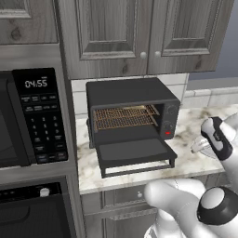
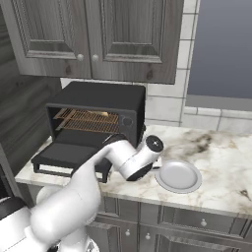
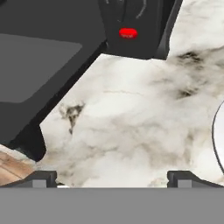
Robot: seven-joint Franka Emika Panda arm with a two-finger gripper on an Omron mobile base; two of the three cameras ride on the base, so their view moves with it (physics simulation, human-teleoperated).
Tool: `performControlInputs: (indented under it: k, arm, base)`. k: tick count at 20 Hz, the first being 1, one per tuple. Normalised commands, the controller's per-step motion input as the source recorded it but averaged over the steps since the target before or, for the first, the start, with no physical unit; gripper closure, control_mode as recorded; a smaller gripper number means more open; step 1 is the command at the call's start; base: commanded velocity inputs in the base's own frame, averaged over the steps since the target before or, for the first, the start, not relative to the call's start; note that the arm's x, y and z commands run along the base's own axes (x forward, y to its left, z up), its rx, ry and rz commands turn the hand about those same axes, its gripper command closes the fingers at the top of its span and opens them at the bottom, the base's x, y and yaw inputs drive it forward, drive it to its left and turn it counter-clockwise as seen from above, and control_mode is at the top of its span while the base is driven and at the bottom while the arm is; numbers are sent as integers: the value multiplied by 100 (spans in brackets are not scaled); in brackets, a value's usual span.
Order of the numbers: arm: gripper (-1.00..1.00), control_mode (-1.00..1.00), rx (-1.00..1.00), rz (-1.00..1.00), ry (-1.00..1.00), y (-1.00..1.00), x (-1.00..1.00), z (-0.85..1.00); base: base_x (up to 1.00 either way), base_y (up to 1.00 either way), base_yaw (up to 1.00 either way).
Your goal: Pull the toaster oven rack outwards. Pick up the baguette from the plate and place it on the toaster oven rack. Close the toaster oven door fully and set the temperature to the lowest setting.
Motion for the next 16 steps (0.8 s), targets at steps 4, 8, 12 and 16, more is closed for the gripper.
performControlInputs:
  k: [4, 8, 12, 16]
  arm:
    - [-100, -100, -6, 41, -22, 58, 0, -41]
    - [-100, -100, -7, 43, -18, 71, 0, -39]
    - [-100, -100, -1, 30, -8, 6, -20, -37]
    - [-100, -100, 0, 22, -2, 1, -13, -37]
  base:
    - [0, 0, 0]
    - [0, 0, 0]
    - [0, 0, 0]
    - [0, 0, 0]
